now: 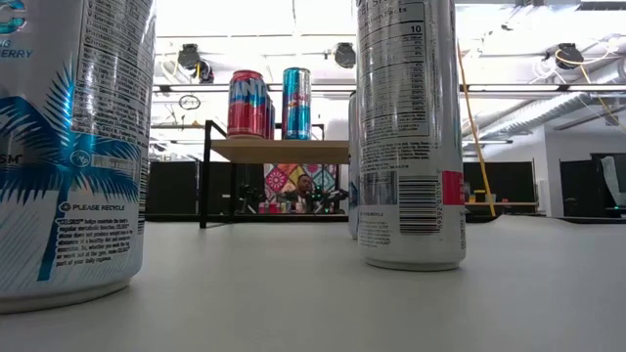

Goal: Place canned beverage on shelf
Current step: Put the top left white-pink soda can on the shelf

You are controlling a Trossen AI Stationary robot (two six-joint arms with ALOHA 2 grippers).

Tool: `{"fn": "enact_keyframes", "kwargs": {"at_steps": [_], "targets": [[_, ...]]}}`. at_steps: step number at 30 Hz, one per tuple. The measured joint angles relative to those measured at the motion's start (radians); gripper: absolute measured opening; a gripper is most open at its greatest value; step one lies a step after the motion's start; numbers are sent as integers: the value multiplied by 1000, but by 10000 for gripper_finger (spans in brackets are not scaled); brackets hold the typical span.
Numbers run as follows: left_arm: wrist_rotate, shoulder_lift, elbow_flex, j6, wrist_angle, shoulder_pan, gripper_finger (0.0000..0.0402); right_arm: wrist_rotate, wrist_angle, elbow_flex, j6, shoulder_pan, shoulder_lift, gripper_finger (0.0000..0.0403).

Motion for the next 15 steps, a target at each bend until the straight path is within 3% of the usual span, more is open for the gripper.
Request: {"fn": "enact_keyframes", "kwargs": {"at_steps": [4, 15], "targets": [[64, -2, 0, 23, 0, 1, 386, -46, 103, 0, 77, 0, 20, 201], [83, -10, -1, 23, 50, -5, 387, -34, 308, 0, 203, 0, 96, 201]]}}
